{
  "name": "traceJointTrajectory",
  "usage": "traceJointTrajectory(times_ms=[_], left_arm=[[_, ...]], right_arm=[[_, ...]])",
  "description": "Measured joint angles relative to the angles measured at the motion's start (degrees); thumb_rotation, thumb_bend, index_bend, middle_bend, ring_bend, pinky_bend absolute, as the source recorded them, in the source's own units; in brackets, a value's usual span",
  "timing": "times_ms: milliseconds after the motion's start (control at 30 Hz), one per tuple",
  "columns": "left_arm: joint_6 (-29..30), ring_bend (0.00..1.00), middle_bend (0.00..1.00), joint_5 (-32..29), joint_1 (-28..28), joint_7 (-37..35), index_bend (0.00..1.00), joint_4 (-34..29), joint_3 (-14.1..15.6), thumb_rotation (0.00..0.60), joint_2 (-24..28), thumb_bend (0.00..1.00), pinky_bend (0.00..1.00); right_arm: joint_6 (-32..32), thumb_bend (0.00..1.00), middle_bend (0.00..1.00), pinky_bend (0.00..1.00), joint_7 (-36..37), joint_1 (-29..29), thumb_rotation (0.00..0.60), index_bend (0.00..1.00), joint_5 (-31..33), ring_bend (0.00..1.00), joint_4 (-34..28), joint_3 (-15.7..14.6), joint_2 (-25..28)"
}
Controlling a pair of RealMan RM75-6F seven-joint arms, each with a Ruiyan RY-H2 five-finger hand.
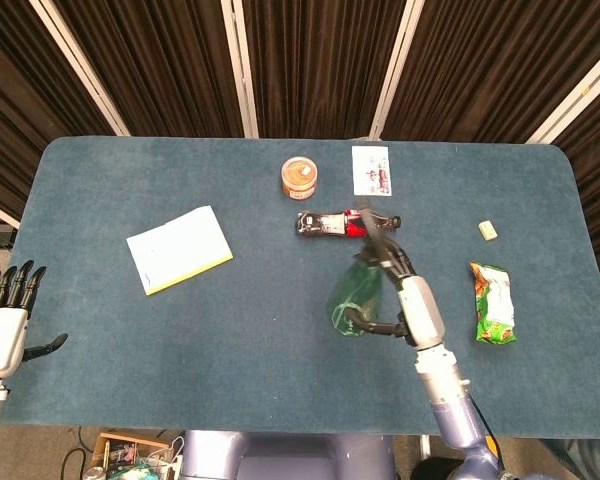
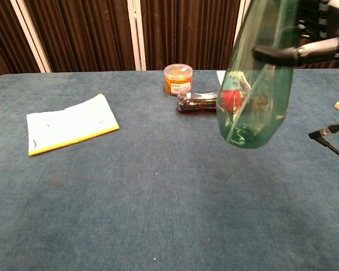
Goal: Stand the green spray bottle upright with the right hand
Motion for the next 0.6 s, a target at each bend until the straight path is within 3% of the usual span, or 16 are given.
traceJointTrajectory(times_ms=[233,433,600], left_arm=[[0.0,0.00,0.00,-0.2,0.1,0.6,0.00,-0.1,0.1,0.600,-0.1,0.01,0.05],[-0.5,0.00,0.00,-0.2,-0.2,0.2,0.00,0.1,0.2,0.600,0.0,0.01,0.05],[-0.2,0.00,0.00,-0.1,0.0,-0.5,0.00,0.3,0.2,0.600,0.1,0.01,0.05]], right_arm=[[7.1,0.45,0.16,0.07,17.2,-2.3,0.600,0.87,-4.6,0.00,10.7,-2.4,-3.7],[15.0,0.46,0.15,0.07,21.0,-3.5,0.600,0.87,-11.4,0.00,27.3,-6.4,-11.5],[19.9,0.46,0.16,0.07,23.4,-3.8,0.600,0.87,-14.5,0.00,37.0,-8.7,-18.1]])
